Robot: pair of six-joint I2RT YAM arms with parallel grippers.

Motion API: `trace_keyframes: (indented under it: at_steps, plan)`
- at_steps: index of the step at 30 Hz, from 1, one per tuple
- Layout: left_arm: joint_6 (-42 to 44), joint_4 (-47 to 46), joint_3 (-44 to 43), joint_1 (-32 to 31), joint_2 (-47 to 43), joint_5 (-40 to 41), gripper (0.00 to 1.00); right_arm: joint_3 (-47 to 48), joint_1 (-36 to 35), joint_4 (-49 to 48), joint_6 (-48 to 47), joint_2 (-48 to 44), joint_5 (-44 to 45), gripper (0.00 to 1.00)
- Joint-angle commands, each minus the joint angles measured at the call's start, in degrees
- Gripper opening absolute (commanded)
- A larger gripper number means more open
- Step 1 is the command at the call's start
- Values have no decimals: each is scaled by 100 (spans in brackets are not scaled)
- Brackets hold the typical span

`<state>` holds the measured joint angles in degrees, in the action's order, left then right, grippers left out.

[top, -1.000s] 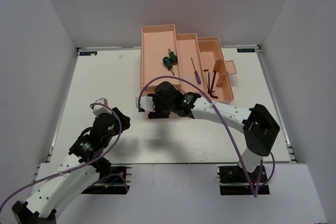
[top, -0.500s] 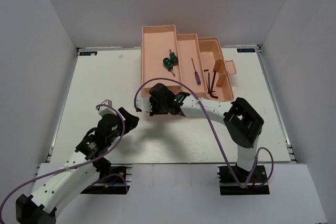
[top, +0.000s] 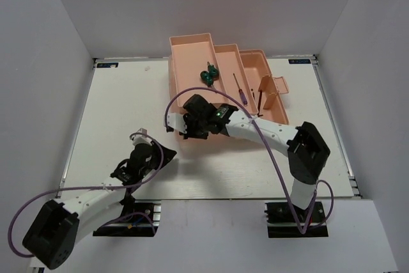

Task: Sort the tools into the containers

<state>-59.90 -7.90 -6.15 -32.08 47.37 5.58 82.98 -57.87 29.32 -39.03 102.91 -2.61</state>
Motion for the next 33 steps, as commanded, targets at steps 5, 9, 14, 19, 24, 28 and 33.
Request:
trace_keyframes:
  at_steps: [5, 9, 14, 19, 24, 28, 33]
  plan:
    - [-66, -1274, -509, 43, 1255, -41, 45, 728, 65, -217, 333, -1098, -37, 0]
    - [-66, -2126, -798, 105, 2221, 101, 47, 553, 118, -242, 466, -1203, -256, 0]
    - [-372, -3582, -888, 219, 3224, -84, 48, 79, 188, -366, 562, -1344, -371, 0]
    - [-444, -5140, -817, 439, 3927, -758, 57, -282, 249, -427, 642, -1441, -731, 0]
    - [-391, -7072, -1027, 632, 4771, -1812, 71, -458, 250, -436, 668, -1388, -917, 0]
    - [-461, -7638, -1300, 746, 5238, -2166, 72, -449, 258, -366, 686, -1283, -952, 14]
    - [-514, -7639, -1406, 799, 5317, -2281, 72, -476, 250, -269, 572, -1212, -1022, 67]
